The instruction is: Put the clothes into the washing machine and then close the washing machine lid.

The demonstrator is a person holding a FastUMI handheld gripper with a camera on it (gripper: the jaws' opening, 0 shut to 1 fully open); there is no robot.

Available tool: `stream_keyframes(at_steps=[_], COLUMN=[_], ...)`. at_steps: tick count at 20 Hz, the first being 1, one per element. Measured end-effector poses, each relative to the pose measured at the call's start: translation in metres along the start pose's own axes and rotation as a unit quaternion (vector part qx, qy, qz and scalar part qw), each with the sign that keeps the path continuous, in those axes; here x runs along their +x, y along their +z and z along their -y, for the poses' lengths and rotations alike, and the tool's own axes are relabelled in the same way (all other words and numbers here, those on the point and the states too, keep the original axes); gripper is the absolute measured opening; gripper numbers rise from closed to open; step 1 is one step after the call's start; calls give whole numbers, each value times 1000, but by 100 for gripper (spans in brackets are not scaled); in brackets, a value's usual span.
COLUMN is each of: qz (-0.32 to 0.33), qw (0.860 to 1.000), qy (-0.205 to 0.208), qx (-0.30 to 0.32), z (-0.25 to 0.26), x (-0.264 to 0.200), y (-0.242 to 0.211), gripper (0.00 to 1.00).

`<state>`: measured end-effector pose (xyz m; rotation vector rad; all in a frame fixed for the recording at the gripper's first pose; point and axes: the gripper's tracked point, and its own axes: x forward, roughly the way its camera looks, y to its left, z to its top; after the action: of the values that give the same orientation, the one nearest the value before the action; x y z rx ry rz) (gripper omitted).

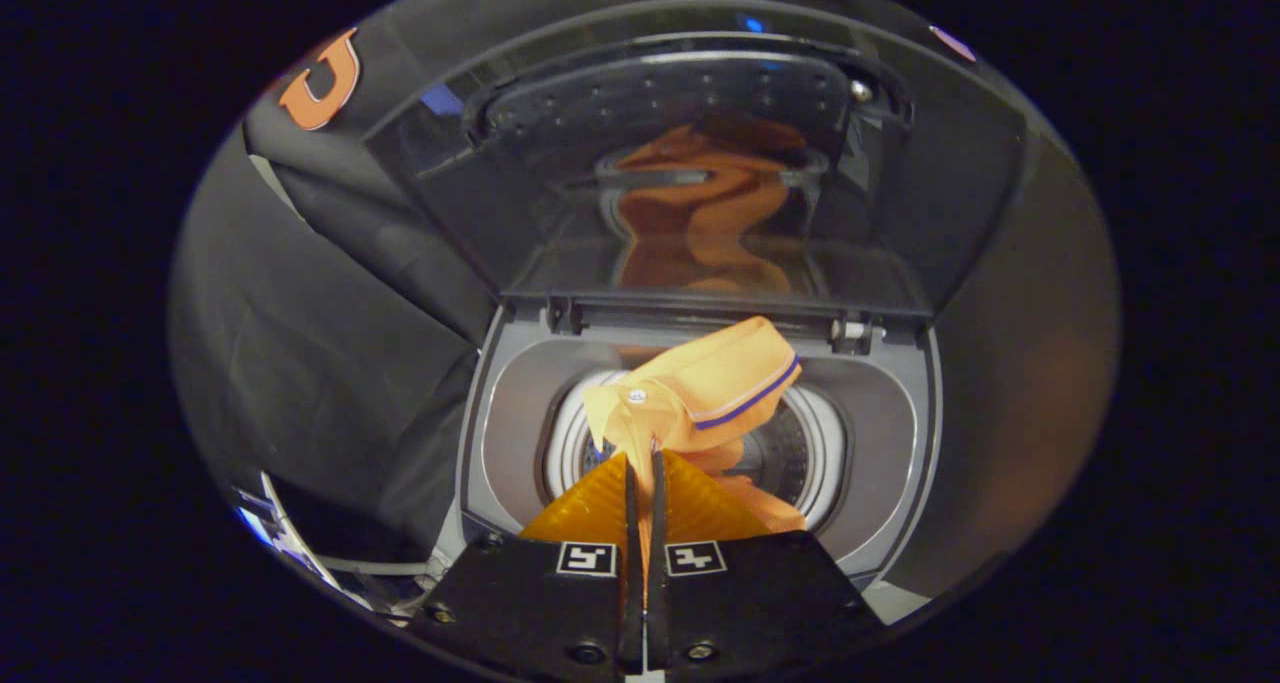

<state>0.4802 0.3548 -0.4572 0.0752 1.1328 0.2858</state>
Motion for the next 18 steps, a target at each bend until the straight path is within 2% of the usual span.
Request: stream_keyframes(at_steps=[5, 14, 17, 18], qz=[-26, -33, -14, -8], qw=[999, 999, 999, 999], qy=[-13, -38, -41, -50], qx=[12, 17, 13, 9], z=[1, 8, 11, 13], x=[4, 6, 6, 5], y=[-11, -14, -8, -7], gripper=[5, 7, 13, 39])
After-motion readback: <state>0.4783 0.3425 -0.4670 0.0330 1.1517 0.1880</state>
